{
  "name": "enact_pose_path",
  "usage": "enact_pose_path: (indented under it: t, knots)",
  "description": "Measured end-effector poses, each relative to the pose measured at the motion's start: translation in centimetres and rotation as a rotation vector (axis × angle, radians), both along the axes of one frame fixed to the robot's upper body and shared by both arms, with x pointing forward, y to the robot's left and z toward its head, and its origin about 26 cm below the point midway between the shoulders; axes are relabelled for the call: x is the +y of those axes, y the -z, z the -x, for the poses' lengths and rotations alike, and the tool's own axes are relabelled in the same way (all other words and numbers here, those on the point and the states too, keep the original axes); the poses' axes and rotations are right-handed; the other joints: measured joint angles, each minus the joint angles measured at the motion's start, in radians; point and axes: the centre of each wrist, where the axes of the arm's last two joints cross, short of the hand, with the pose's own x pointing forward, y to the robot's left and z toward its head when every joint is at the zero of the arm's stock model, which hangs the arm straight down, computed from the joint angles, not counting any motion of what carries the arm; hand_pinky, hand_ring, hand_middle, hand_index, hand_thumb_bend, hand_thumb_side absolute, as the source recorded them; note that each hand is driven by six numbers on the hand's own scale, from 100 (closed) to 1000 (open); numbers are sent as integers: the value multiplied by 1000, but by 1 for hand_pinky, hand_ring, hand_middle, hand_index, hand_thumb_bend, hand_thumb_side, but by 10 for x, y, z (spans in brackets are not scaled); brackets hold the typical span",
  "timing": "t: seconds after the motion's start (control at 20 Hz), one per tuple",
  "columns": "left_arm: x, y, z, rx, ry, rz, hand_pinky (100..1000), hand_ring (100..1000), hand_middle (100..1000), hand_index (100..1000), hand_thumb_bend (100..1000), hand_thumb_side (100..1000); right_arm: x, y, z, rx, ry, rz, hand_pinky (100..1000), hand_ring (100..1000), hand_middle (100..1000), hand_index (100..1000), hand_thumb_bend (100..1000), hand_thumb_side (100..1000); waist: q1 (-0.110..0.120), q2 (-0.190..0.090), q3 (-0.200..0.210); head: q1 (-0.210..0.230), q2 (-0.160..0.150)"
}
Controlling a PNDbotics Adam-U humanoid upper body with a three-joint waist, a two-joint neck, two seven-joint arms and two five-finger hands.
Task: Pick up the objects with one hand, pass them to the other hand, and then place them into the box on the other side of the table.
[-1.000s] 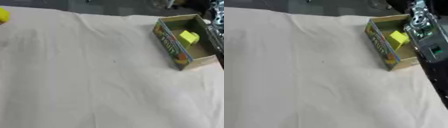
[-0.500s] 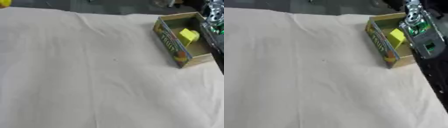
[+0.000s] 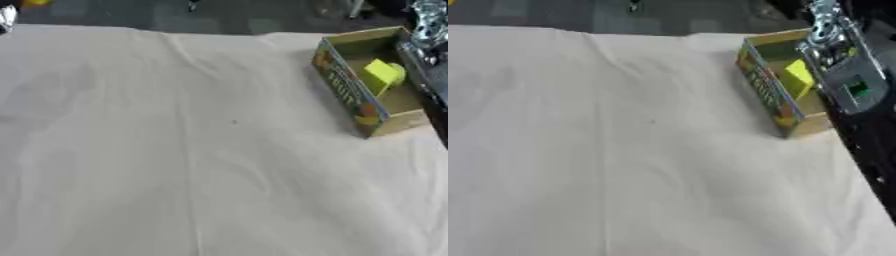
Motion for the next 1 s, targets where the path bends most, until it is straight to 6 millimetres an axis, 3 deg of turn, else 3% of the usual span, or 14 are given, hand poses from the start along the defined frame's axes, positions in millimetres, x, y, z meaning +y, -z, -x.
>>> enact_pose_path:
  t: [0.2,0.4,1.0]
  knots:
    - [0,1,12,8,38,34,298,483,474,563,100,100,0,0,0,0,-3,1,765,758,764,795,100,432,0,-5,5,-46,21]
    - [3,8,23,31,59,48,301,484,475,564,100,100,0,0,0,1,-4,1,764,758,764,795,100,433,6,-9,5,-48,25]
    - [10,40,73,-13,18,32,301,476,483,572,100,100,7,0,3,-7,-33,27,764,766,764,795,100,418,38,-40,13,60,28]
